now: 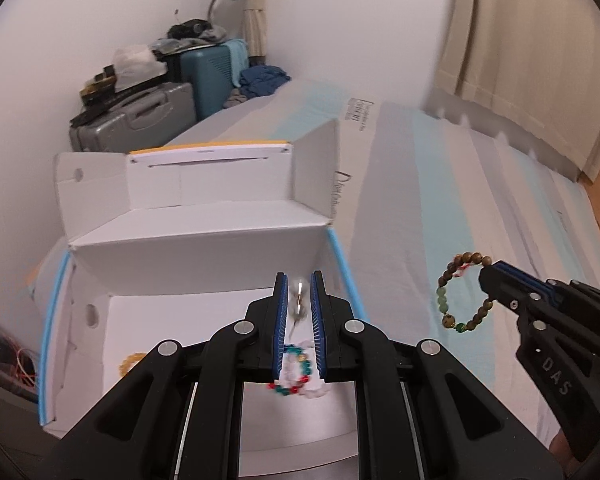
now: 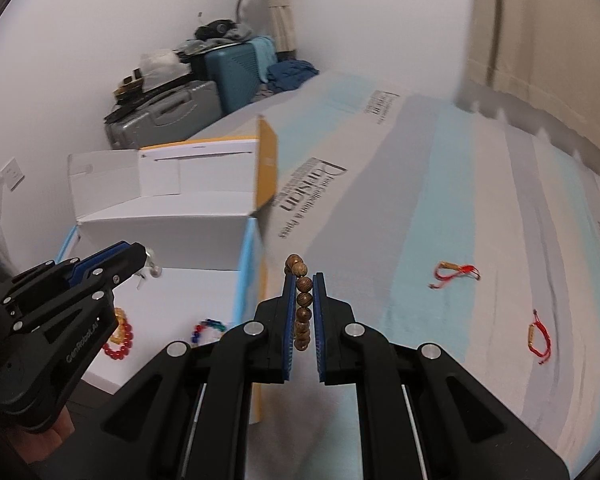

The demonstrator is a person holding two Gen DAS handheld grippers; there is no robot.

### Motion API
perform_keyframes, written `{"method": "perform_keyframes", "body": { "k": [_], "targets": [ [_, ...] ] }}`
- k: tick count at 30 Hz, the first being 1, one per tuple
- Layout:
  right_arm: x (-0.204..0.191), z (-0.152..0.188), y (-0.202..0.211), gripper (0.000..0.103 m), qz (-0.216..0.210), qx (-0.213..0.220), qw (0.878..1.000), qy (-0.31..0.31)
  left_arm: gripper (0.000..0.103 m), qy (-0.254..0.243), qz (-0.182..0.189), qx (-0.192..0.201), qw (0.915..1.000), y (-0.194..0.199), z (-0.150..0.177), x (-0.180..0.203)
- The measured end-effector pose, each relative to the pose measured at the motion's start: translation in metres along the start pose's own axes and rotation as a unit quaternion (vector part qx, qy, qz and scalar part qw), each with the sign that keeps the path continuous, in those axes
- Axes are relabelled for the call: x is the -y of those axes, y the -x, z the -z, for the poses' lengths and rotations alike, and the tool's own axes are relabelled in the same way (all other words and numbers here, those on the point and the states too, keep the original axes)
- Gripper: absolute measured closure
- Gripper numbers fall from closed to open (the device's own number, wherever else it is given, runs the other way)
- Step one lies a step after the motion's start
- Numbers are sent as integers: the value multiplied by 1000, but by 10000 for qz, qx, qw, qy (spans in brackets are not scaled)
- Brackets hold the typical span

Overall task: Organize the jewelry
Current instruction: 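Lift the pearl string and wooden bracelet and carry them over the box, then open both grippers to drop the pearls and wooden bracelet into the box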

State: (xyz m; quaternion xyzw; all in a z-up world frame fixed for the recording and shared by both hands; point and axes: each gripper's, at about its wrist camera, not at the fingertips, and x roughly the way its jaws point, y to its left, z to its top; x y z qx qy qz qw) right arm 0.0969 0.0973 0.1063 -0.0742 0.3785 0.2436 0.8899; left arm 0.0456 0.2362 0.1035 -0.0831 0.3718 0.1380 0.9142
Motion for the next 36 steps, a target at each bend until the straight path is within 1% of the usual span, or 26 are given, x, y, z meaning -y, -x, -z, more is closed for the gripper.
{"method": "perform_keyframes", "body": {
  "k": [6, 10, 18, 22, 26, 32, 36],
  "targets": [
    [-32, -1, 4, 96, -211, 93, 9996, 162, 92, 237, -185, -183, 9994, -2, 13, -38],
    [-55, 1, -2, 96, -353, 49, 9989, 307, 92, 292, -265, -234, 9989, -2, 19, -58],
    [-81, 16, -49, 96, -552, -516, 9959, 498, 92, 453, -442, -599, 9962, -21, 37, -94],
    [-90, 26, -74, 96, -602, -823, 9933, 548, 92, 507, -553, -919, 9929, -40, 51, -109],
    [-94, 35, -93, 96, -548, -1050, 9910, 624, 92, 437, -649, -1271, 9888, -60, 64, -116],
    [-97, 45, -120, 96, -443, -1363, 9874, 673, 92, 380, -671, -1540, 9851, -72, 74, -123],
    [-100, 49, -127, 96, -425, -1435, 9863, 700, 92, 375, -676, -1673, 9829, -79, 80, -127]
  ]
}}
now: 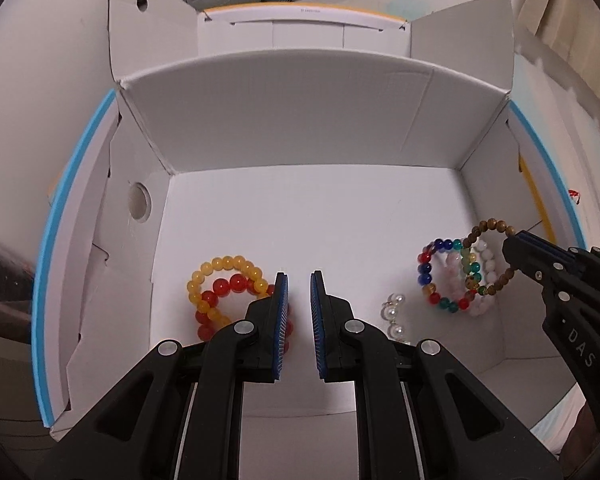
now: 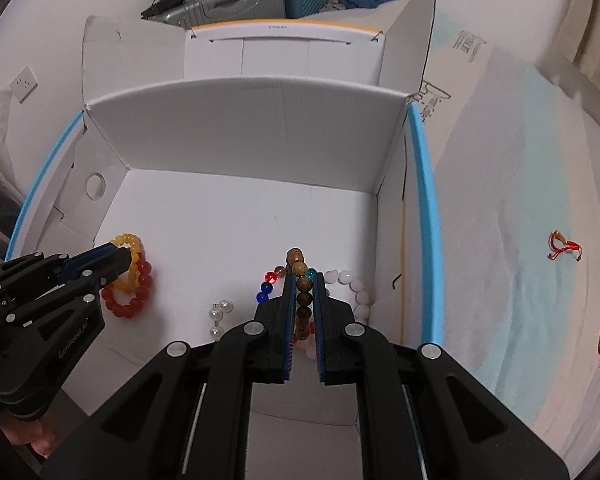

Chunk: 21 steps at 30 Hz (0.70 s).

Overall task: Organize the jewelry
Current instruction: 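Open both grippers to drop the pearls and wooden bracelet into the box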

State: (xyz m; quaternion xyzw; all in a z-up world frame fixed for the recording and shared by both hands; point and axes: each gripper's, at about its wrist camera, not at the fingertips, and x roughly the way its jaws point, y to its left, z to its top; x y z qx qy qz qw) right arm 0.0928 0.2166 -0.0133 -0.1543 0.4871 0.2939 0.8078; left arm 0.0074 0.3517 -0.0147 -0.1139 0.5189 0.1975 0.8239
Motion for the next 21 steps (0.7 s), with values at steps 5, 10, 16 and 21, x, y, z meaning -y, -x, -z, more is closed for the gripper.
{"method": "perform_keyframes", "body": {
  "k": [5, 10, 16, 21],
  "targets": [
    [-3, 1, -6, 96, 1, -93, 9999, 44, 92, 27, -31, -20, 10000, -2, 0, -2],
    [-7, 1, -11, 94, -10, -179, 9998, 48, 89, 12, -89, -91, 9999, -4, -2, -2],
    [-12, 2, -13, 87, -60, -253, 9997, 46, 66, 41, -217, -102, 9997, -2, -4, -2],
    [-16, 1, -5, 63, -154, -109, 9998, 16, 53, 98, -303, -74, 9995, 0, -6, -6]
  ]
}}
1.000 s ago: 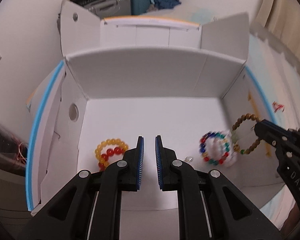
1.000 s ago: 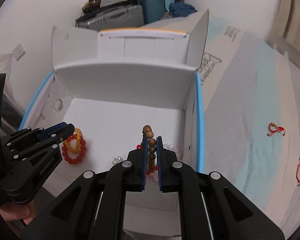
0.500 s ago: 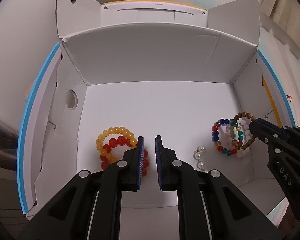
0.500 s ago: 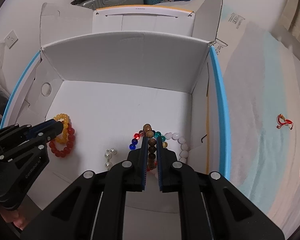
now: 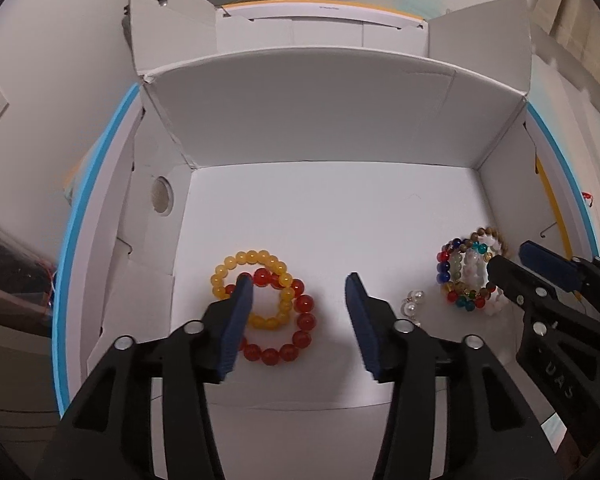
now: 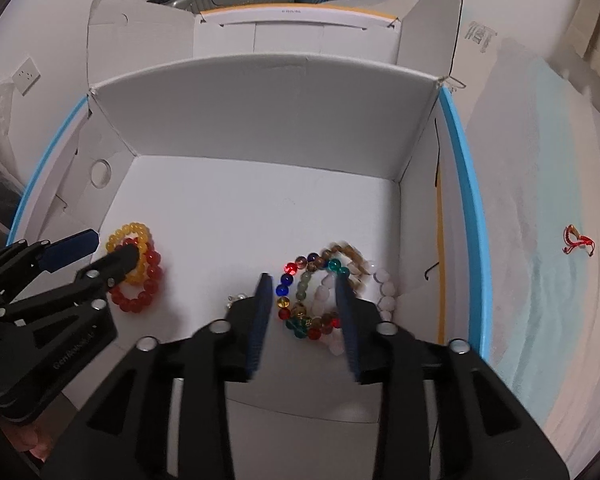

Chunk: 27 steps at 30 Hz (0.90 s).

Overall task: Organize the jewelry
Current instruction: 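Open both grippers to drop the pearls and wooden bracelet into the box, then move both open grippers back over the two red cord bracelets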

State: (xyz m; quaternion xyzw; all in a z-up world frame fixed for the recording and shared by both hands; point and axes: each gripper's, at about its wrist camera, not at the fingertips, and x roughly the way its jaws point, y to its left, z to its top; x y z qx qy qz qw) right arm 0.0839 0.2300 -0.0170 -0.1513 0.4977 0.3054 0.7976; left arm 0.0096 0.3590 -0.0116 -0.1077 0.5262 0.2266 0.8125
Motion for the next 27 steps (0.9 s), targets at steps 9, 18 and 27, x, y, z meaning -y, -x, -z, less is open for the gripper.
{"method": "perform_keyframes", "body": {
  "k": [9, 18, 27],
  "targets": [
    [-8, -2, 19, 32, -71, 249, 9996, 73, 32, 145, -129, 158, 9997, 10, -7, -7],
    [10, -4, 42, 22, 57, 469, 9988, -117, 15, 225, -152, 356, 9990, 25, -12, -6],
    [47, -1, 67, 16, 255, 696, 9964, -415, 6, 135, -31, 571, 9983, 41, -20, 15]
  ]
}}
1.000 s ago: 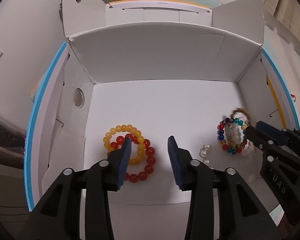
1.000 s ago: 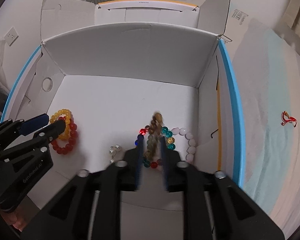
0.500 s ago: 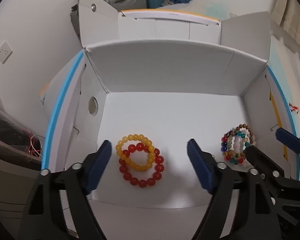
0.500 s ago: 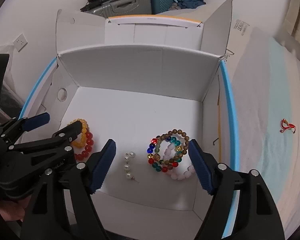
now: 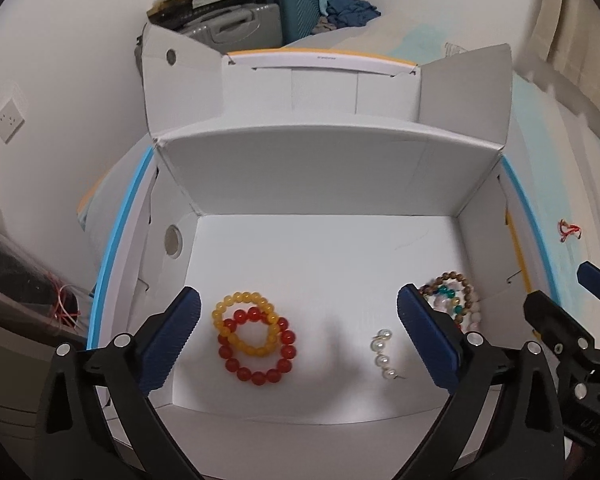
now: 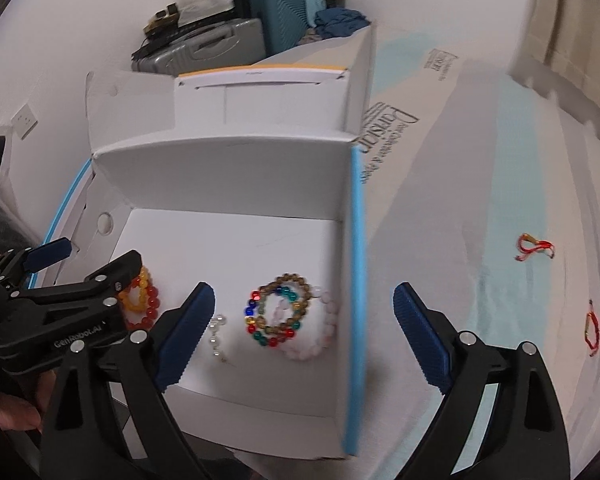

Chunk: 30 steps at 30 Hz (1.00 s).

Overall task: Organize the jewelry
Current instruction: 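Move both open grippers back over the two red cord bracelets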

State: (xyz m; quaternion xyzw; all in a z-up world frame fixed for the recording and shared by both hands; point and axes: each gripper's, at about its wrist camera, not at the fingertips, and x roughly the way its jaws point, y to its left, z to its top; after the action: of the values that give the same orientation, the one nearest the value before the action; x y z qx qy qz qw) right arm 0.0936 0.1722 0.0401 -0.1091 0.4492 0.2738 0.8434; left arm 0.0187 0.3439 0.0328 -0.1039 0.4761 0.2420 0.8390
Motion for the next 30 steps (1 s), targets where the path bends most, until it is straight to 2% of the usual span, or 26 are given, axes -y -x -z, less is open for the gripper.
{"method": "perform_keyframes", "body": {
  "k": [4, 12, 18, 30],
  "targets": [
    [17, 0, 9, 10, 64, 82, 9998, -144, 6, -15, -4, 76, 10000, 6, -3, 7],
    [56, 0, 25, 9, 305, 194, 9984, -441, 6, -262, 50, 129, 9996, 12, -7, 35],
    [90, 5, 36, 9, 518, 258, 9961, -660, 6, -482, 300, 231, 9981, 19, -10, 69],
    [191, 27, 54, 9, 1073, 275, 9841, -1391, 6, -1124, 292, 344, 9926, 25, -10, 154]
  ]
}}
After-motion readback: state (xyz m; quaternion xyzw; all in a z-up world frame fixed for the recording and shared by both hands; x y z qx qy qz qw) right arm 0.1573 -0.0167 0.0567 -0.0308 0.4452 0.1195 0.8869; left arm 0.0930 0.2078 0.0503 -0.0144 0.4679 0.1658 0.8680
